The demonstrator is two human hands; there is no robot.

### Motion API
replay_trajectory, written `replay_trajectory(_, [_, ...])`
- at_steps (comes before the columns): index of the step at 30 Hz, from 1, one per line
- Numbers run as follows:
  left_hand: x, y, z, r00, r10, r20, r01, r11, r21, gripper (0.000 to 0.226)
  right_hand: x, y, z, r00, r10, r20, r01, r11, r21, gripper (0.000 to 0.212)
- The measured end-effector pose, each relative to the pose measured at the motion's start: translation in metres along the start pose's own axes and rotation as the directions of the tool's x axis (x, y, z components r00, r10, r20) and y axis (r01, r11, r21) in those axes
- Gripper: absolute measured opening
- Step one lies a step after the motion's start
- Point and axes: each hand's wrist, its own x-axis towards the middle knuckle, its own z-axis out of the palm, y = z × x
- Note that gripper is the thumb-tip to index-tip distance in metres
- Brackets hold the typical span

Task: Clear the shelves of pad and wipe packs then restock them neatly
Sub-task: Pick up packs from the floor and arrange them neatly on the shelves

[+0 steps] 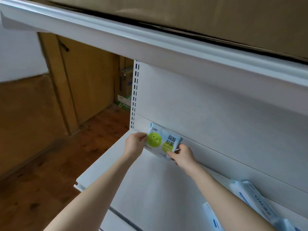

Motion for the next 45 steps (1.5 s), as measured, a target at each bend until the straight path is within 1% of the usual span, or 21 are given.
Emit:
replay_trajectory(4, [0.019, -0.016, 0.006, 0.996, -0.018, 0.084, 0.014, 0.998, 0.057, 0.029, 0.009, -0.005, 0.019, 0.993, 0.099, -0.069, -0.087, 0.985, 0.152, 0.015])
replay_trajectory(6, [0.023, -0.021, 0.010, 0.994, -0.007, 0.106, 0.000, 0.998, 0.065, 0.030, 0.014, -0.002, 0.026, 0.986, 0.120, -0.115, -0.099, 0.981, 0.170, 0.022])
replay_trajectory(9, [0.029, -0.024, 0.015, 0.994, 0.000, 0.106, -0.007, 0.998, 0.067, 0.030, 0.017, 0.001, 0.032, 0.975, 0.113, -0.193, -0.086, 0.986, 0.141, 0.024])
replay_trajectory(11, [0.031, -0.023, 0.017, 0.994, 0.004, 0.109, -0.013, 0.996, 0.083, 0.030, 0.019, 0.004, 0.036, 0.968, 0.111, -0.224, -0.081, 0.987, 0.137, 0.022])
replay_trajectory(14, [0.033, -0.023, 0.017, 0.992, -0.009, 0.126, -0.007, 0.993, 0.119, 0.031, 0.017, 0.003, 0.038, 0.968, 0.098, -0.230, -0.068, 0.988, 0.138, 0.009])
replay_trajectory(15, [0.033, -0.024, 0.016, 0.991, -0.012, 0.133, -0.007, 0.991, 0.137, 0.034, 0.016, 0.003, 0.037, 0.968, 0.106, -0.227, -0.073, 0.986, 0.149, 0.009])
replay_trajectory(18, [0.024, -0.021, 0.010, 0.990, -0.040, 0.134, 0.016, 0.984, 0.178, 0.043, 0.007, 0.003, 0.030, 0.969, 0.131, -0.207, -0.101, 0.984, 0.149, 0.035])
replay_trajectory(20, [0.011, -0.014, 0.006, 0.994, -0.029, 0.103, 0.009, 0.982, 0.190, 0.046, -0.002, 0.002, 0.020, 0.970, 0.128, -0.205, -0.098, 0.984, 0.149, 0.045])
replay_trajectory(22, [-0.007, -0.007, 0.003, 0.998, -0.008, 0.058, -0.002, 0.987, 0.160, 0.048, -0.014, 0.002, 0.007, 0.971, 0.110, -0.214, -0.073, 0.983, 0.171, 0.047])
replay_trajectory(24, [-0.026, 0.000, 0.006, 1.000, 0.029, 0.006, -0.029, 0.995, 0.093, 0.046, -0.031, 0.003, -0.008, 0.970, 0.078, -0.232, -0.038, 0.984, 0.172, 0.041])
replay_trajectory(26, [-0.049, 0.009, 0.015, 0.999, 0.053, 0.000, -0.053, 0.999, -0.002, 0.042, -0.051, 0.007, -0.026, 0.967, 0.027, -0.253, 0.016, 0.986, 0.167, 0.034])
replay_trajectory(28, [-0.075, 0.020, 0.028, 0.997, 0.058, 0.043, -0.052, 0.992, -0.117, 0.036, -0.075, 0.015, -0.046, 0.956, -0.040, -0.290, 0.082, 0.987, 0.137, 0.027])
replay_trajectory(30, [-0.102, 0.032, 0.042, 0.992, 0.069, 0.102, -0.049, 0.981, -0.189, 0.027, -0.099, 0.029, -0.068, 0.935, -0.096, -0.341, 0.122, 0.991, 0.056, 0.023])
replay_trajectory(32, [-0.126, 0.042, 0.057, 0.983, 0.087, 0.160, -0.051, 0.975, -0.215, 0.021, -0.122, 0.048, -0.090, 0.911, -0.115, -0.396, 0.115, 0.993, -0.024, 0.021])
replay_trajectory(33, [-0.136, 0.045, 0.064, 0.977, 0.085, 0.194, -0.042, 0.975, -0.218, 0.023, -0.132, 0.059, -0.101, 0.901, -0.103, -0.421, 0.091, 0.995, -0.049, 0.021])
replay_trajectory(36, [-0.162, 0.049, 0.084, 0.957, 0.062, 0.284, -0.008, 0.982, -0.186, 0.031, -0.165, 0.091, -0.124, 0.871, -0.041, -0.490, 0.014, 0.998, -0.059, 0.020])
replay_trajectory(37, [-0.169, 0.049, 0.089, 0.949, 0.048, 0.311, 0.004, 0.986, -0.164, 0.033, -0.175, 0.100, -0.126, 0.867, -0.057, -0.496, 0.017, 0.996, -0.084, 0.021])
replay_trajectory(40, [-0.182, 0.049, 0.106, 0.921, -0.017, 0.390, 0.046, 0.997, -0.067, 0.042, -0.194, 0.123, -0.118, 0.899, -0.154, -0.410, 0.058, 0.970, -0.236, 0.024])
replay_trajectory(43, [-0.185, 0.052, 0.122, 0.882, -0.148, 0.447, 0.138, 0.989, 0.055, 0.050, -0.200, 0.134, -0.107, 0.920, -0.146, -0.365, 0.057, 0.968, -0.244, 0.028])
replay_trajectory(44, [-0.184, 0.054, 0.126, 0.873, -0.173, 0.457, 0.164, 0.985, 0.060, 0.044, -0.201, 0.135, -0.105, 0.923, -0.130, -0.361, 0.041, 0.969, -0.244, 0.031])
replay_trajectory(45, [-0.184, 0.055, 0.129, 0.865, -0.184, 0.467, 0.171, 0.983, 0.071, 0.030, -0.202, 0.136, -0.105, 0.928, -0.125, -0.352, 0.038, 0.969, -0.244, 0.035])
